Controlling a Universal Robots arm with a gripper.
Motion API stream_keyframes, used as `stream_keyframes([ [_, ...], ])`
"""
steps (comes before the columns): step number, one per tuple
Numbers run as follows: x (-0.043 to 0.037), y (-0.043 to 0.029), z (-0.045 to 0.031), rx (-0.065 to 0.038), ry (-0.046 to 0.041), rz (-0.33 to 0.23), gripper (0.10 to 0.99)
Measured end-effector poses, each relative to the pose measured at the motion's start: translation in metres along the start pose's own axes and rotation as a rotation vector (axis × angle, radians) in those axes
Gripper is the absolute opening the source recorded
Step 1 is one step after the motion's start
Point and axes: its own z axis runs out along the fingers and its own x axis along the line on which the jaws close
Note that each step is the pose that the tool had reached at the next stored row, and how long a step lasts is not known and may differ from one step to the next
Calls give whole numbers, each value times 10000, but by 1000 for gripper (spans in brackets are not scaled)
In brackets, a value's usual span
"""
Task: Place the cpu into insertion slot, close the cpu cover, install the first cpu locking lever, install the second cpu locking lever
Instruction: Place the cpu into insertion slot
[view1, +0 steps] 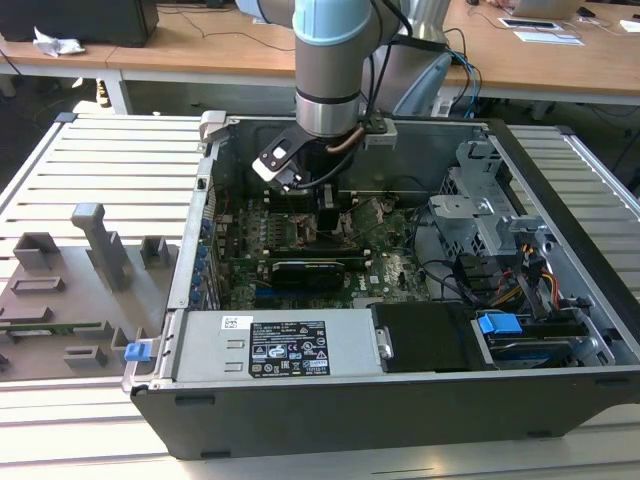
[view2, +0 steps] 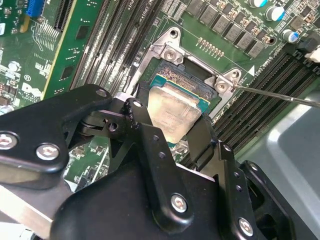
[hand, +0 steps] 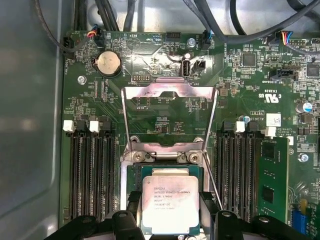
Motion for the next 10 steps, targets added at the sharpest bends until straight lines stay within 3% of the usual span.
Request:
stream_keyframes([
  [10, 1, -14, 53, 1, -1, 1, 545],
])
